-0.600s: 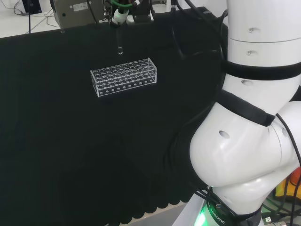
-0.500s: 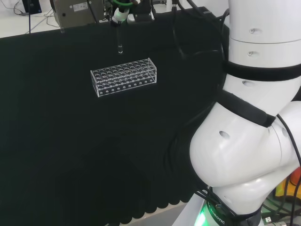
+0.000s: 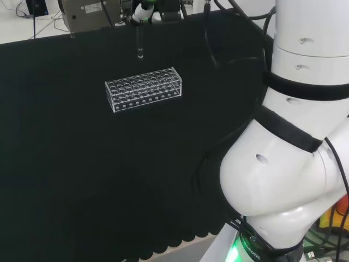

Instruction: Shake the test tube.

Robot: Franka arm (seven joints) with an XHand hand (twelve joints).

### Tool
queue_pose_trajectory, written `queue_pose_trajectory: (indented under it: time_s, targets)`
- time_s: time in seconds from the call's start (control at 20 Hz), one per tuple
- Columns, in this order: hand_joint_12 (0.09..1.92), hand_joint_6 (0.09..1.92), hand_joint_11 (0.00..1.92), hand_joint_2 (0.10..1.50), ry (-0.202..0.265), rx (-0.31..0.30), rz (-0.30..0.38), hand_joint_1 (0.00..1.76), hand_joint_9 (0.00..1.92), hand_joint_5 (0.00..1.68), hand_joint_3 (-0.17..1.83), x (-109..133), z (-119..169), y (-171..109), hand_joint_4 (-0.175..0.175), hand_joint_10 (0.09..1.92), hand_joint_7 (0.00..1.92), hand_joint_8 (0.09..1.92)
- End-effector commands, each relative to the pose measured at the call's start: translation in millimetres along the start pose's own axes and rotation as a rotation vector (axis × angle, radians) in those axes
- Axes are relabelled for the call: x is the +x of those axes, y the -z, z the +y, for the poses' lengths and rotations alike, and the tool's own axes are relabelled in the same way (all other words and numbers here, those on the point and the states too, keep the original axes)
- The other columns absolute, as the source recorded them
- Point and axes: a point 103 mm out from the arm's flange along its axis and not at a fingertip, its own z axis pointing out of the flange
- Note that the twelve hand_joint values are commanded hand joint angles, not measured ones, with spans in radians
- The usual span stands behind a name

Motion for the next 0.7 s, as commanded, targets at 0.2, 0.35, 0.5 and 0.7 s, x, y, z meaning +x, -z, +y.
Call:
queue_pose_trajectory:
  time_s: [0.2, 0.35, 0.5, 0.7]
  targets:
    - [0.75, 0.28, 1.48, 1.03, 0.022, -0.030, 0.069, 1.43, 1.54, 1.27, -0.17, 43, -6, 6, -0.175, 0.09, 1.35, 0.71]
    - [0.75, 0.28, 1.48, 1.03, 0.051, -0.032, 0.094, 1.43, 1.54, 1.27, -0.17, 60, -3, 6, -0.175, 0.09, 1.35, 0.71]
    - [0.75, 0.28, 1.48, 1.03, 0.092, -0.032, 0.100, 1.43, 1.54, 1.27, -0.17, 79, 0, 4, -0.175, 0.09, 1.35, 0.71]
    - [0.75, 0.28, 1.48, 1.03, 0.130, -0.032, 0.102, 1.43, 1.54, 1.28, -0.17, 97, 2, 5, -0.175, 0.09, 1.35, 0.70]
